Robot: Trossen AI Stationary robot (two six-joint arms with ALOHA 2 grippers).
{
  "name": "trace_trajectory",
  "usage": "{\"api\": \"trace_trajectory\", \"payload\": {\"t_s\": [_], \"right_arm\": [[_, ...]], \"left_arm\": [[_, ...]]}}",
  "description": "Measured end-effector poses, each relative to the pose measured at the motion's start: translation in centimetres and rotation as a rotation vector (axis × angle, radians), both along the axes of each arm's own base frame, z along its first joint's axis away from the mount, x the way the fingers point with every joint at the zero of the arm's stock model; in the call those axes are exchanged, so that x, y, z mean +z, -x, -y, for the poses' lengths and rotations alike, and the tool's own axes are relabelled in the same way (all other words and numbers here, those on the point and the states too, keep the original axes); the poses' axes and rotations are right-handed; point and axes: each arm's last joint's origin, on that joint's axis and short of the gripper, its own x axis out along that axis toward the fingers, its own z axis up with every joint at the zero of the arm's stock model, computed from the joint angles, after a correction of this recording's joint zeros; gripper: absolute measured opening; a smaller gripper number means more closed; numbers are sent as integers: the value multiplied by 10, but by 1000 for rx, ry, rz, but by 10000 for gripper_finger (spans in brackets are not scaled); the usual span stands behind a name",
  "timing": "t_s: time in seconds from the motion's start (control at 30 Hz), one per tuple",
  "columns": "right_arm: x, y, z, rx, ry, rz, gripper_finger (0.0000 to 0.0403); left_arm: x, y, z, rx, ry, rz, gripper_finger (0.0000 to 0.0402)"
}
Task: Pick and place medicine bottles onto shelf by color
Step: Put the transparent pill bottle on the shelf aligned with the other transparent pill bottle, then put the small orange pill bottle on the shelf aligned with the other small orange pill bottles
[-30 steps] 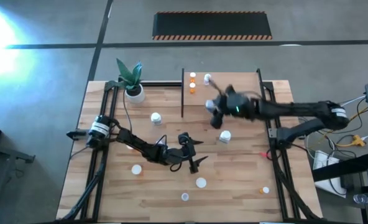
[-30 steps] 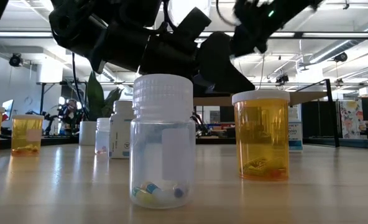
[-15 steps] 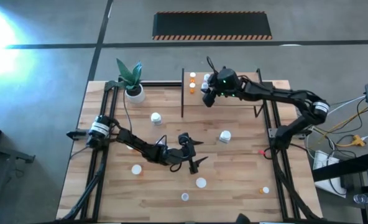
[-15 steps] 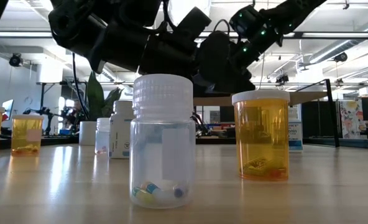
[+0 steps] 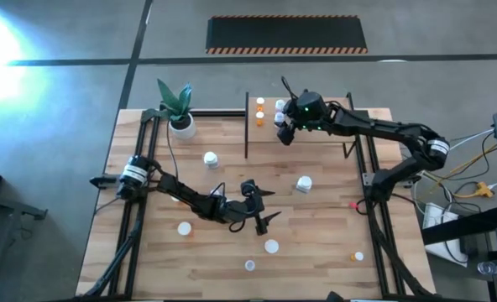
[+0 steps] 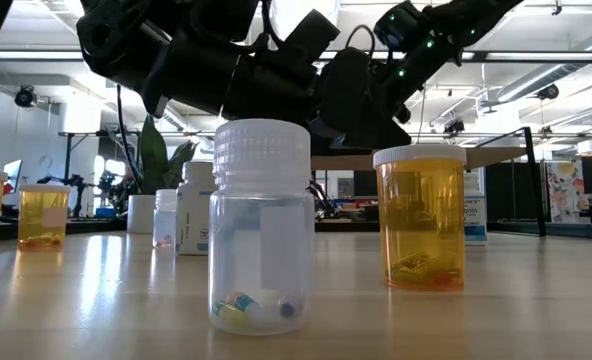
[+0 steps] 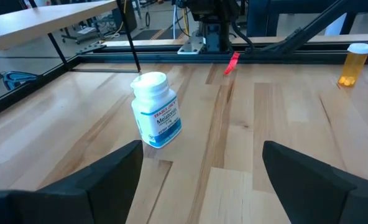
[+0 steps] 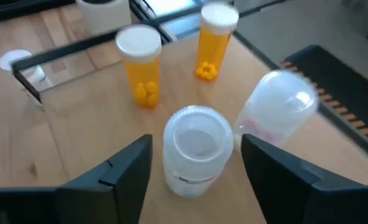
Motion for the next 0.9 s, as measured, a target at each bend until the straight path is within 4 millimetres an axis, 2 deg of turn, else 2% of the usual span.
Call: {"api": "trace_trajectory", "payload": {"t_s": [0.13, 0.23, 0.37, 0.43, 0.6, 0.73, 0.83, 0.9], "right_arm": [[17, 12, -7, 11, 32, 19, 260], [30, 28, -18, 7, 11, 10, 261], [33, 47, -54, 74, -17, 24, 244], [26, 55, -79, 147, -38, 35, 233], [-7, 78, -141, 354, -98, 37, 213], [-36, 96, -183, 477, -135, 55, 202], [-53, 108, -206, 502, -117, 68, 196], [-61, 113, -217, 498, -92, 77, 193]], "left_arm": [[0, 0, 0, 0, 0, 0, 315], [0, 0, 0, 0, -1, -3, 315], [0, 0, 1, -1, -2, -3, 315], [0, 0, 1, -3, -7, -2, 315], [5, 2, 5, -22, -78, -17, 315], [29, 11, 11, 20, -115, -7, 315], [52, 27, 15, 33, -128, -84, 315], [68, 41, 17, 36, -77, -142, 315]]}}
